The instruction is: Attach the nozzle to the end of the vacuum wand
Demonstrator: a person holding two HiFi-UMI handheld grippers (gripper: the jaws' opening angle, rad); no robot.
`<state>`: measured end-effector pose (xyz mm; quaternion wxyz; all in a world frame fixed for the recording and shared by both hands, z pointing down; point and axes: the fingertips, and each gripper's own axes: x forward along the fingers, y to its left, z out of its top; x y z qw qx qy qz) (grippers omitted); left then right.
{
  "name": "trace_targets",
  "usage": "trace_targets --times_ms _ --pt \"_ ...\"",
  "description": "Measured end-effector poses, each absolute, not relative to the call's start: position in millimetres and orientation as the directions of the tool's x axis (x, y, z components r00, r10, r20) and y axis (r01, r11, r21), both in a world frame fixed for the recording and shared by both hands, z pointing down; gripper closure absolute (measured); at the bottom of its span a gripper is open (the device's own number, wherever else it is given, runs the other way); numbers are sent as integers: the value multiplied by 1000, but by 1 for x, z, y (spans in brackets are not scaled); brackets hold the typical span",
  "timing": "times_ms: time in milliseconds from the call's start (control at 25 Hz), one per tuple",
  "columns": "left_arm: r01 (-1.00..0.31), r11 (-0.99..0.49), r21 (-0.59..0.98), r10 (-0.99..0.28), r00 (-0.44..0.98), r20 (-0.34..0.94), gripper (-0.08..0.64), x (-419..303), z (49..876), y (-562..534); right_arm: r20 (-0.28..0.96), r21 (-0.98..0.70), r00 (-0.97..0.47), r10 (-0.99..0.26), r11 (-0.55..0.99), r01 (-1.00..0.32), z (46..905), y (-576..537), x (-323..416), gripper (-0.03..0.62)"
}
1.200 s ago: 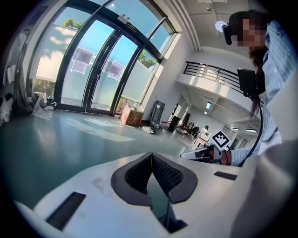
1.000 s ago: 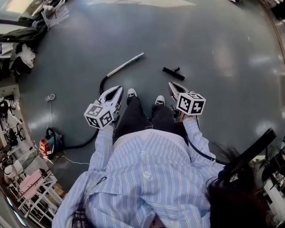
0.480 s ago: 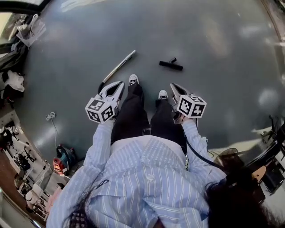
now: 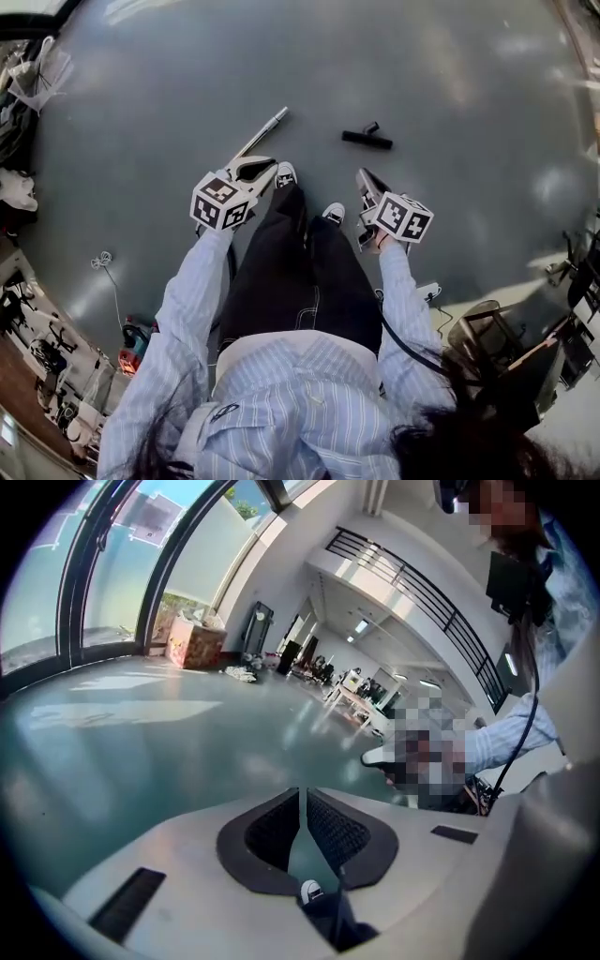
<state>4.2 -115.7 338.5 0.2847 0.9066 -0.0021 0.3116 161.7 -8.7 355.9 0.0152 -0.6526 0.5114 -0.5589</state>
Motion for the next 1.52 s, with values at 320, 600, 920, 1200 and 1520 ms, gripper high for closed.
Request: trace_targets --times_ms 320,600,920,1200,1520 --pt "-339 -821 459 14 792 610 552 -8 460 -149 741 -630 -166 -651 -587 -508 493 -18 188 586" --pt "-361 -872 329 -86 776 625 552 -15 607 -185 734 -662 -134 -665 -658 -360 672 -3 226 497" --pt "-268 -917 295 -21 771 637 524 -15 773 -195 719 -694 -25 -694 -719 15 859 27 283 429" --pt "-237 -941 241 -41 789 613 418 -1 880 -190 651 -721 -69 -756 -644 257 952 51 295 336" --pt "-243 -948 204 -43 734 678 385 -13 914 -174 697 -653 -52 -715 -663 365 970 48 306 319"
